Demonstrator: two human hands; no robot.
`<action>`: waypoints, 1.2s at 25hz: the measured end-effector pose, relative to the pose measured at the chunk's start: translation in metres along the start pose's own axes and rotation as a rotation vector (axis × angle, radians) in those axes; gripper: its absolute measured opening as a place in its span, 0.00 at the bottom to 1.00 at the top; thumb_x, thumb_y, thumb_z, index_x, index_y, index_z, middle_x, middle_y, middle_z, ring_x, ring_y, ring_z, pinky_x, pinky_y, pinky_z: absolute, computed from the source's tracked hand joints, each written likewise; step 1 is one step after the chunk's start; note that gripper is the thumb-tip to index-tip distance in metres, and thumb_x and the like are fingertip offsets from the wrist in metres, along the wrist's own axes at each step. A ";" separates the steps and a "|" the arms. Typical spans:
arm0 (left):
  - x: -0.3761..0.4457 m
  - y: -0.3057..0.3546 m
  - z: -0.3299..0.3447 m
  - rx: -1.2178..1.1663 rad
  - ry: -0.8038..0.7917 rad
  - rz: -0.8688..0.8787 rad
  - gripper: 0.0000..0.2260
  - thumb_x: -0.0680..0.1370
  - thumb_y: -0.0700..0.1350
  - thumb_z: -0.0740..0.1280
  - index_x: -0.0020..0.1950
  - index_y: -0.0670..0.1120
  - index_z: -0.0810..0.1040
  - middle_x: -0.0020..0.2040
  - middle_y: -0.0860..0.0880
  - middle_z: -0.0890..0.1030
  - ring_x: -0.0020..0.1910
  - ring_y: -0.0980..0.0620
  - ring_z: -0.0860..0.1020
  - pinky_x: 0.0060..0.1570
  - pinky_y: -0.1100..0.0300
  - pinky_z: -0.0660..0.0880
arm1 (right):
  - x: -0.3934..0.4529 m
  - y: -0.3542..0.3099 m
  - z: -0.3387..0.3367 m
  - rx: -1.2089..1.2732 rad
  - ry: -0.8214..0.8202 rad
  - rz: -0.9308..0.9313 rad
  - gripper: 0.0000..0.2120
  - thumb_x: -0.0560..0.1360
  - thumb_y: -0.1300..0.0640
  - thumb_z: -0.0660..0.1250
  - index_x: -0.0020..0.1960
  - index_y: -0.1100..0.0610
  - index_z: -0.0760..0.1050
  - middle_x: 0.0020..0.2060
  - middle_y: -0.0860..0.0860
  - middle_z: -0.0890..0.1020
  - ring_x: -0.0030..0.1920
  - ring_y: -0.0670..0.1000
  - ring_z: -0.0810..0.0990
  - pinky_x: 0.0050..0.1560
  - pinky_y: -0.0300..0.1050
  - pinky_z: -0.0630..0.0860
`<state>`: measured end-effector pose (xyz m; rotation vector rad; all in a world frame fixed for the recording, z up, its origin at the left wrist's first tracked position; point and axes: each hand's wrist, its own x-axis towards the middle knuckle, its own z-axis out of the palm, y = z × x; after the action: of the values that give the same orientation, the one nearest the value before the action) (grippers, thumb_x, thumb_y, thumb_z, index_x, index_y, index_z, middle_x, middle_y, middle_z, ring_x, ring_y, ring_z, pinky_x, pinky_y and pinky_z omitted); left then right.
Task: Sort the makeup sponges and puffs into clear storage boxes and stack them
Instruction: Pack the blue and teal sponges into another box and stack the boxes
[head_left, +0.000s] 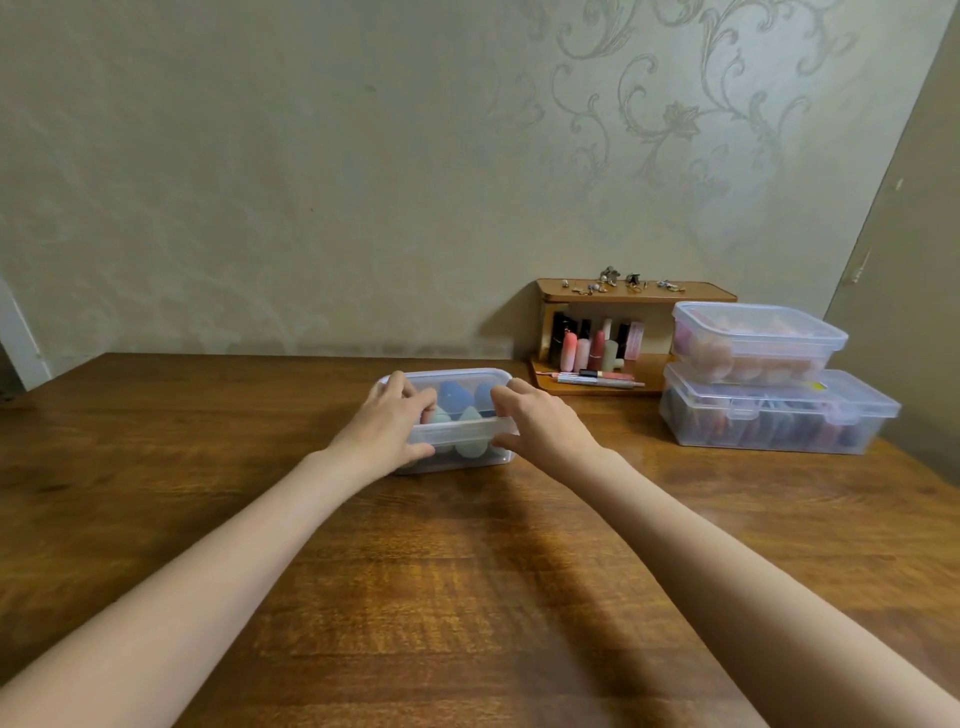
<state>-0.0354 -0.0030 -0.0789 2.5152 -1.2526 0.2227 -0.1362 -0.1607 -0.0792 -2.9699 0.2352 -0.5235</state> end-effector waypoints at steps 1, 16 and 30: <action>0.000 -0.001 0.000 -0.051 -0.012 -0.063 0.13 0.72 0.49 0.72 0.46 0.49 0.68 0.58 0.49 0.66 0.63 0.48 0.65 0.59 0.56 0.67 | 0.002 0.003 0.002 0.029 0.001 0.032 0.15 0.73 0.54 0.70 0.57 0.56 0.71 0.61 0.54 0.73 0.60 0.55 0.74 0.57 0.46 0.75; 0.121 0.215 -0.044 -0.698 0.422 0.066 0.14 0.74 0.42 0.70 0.57 0.42 0.73 0.64 0.42 0.67 0.61 0.47 0.70 0.51 0.72 0.63 | -0.015 0.146 -0.155 0.722 0.829 0.490 0.17 0.71 0.65 0.61 0.59 0.55 0.69 0.50 0.56 0.76 0.49 0.55 0.76 0.50 0.47 0.74; 0.167 0.268 0.052 -1.369 -0.171 -0.111 0.24 0.79 0.60 0.55 0.74 0.55 0.58 0.74 0.50 0.64 0.73 0.46 0.62 0.71 0.43 0.59 | -0.054 0.273 -0.115 1.067 0.750 1.019 0.25 0.78 0.45 0.53 0.67 0.61 0.65 0.62 0.56 0.74 0.62 0.59 0.72 0.52 0.50 0.65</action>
<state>-0.1485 -0.2976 -0.0236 1.3757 -0.8063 -0.6687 -0.2619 -0.4295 -0.0285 -1.2812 1.0253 -1.0718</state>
